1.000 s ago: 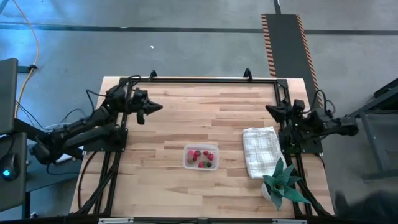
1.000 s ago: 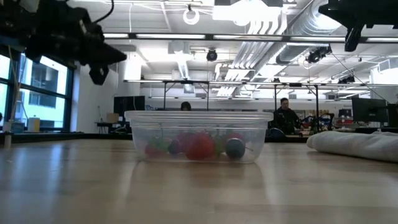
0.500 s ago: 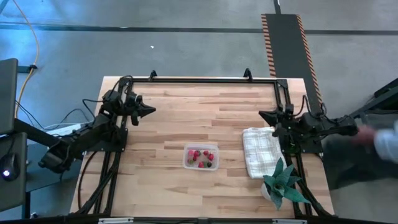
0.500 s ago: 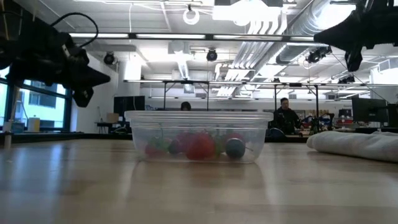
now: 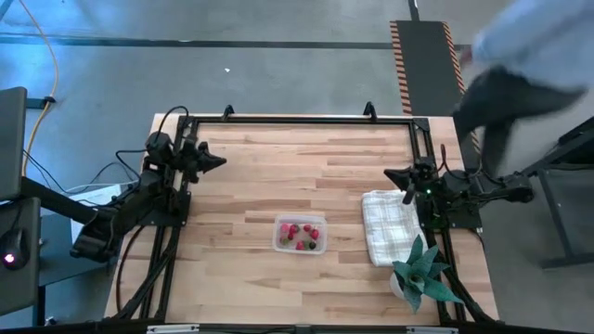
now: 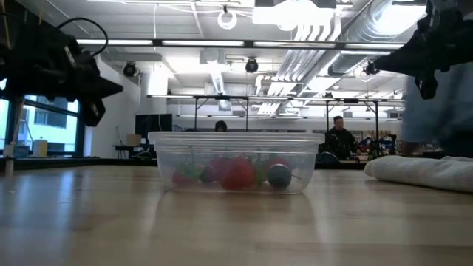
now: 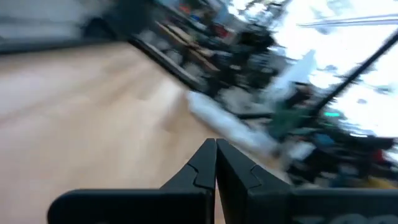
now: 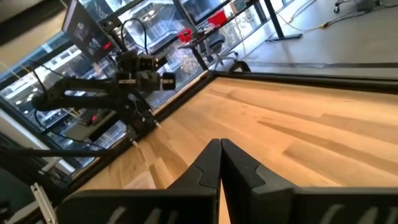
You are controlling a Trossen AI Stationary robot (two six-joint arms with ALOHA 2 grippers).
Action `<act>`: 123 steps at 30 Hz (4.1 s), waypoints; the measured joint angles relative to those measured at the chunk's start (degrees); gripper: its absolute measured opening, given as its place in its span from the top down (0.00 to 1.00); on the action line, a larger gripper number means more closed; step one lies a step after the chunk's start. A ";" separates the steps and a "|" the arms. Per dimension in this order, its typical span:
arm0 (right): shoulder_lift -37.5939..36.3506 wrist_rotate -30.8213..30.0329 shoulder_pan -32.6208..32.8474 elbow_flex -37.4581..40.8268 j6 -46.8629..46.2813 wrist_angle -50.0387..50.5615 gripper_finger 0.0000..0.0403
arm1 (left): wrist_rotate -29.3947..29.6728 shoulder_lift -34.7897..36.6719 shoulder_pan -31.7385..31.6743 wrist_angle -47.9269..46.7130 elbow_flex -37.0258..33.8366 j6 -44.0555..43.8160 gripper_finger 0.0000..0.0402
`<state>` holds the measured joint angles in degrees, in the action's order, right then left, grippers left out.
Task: Pick and placing Produce into tupperware
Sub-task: Return to Home Position
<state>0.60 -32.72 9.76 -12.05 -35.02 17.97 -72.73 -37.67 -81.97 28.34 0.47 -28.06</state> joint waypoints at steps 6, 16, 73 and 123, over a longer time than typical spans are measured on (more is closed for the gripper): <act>0.00 -1.55 0.00 0.00 -0.04 -0.63 1.00 | 1.17 5.08 8.75 20.30 0.05 -20.88 1.00; 0.60 -1.60 -0.02 0.00 15.29 -5.97 1.00 | 16.46 15.72 25.75 3.59 2.49 -19.11 1.00; 12.02 3.82 0.00 6.62 18.35 -13.11 1.00 | 61.86 17.31 59.49 -25.41 0.15 5.25 1.00; 0.33 4.01 0.02 11.43 18.53 -21.67 1.00 | 61.40 37.33 59.49 -25.50 0.02 5.23 1.00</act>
<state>0.93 -28.71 9.78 -0.62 -16.49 -3.69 -11.33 -0.34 -22.48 2.84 0.49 -22.83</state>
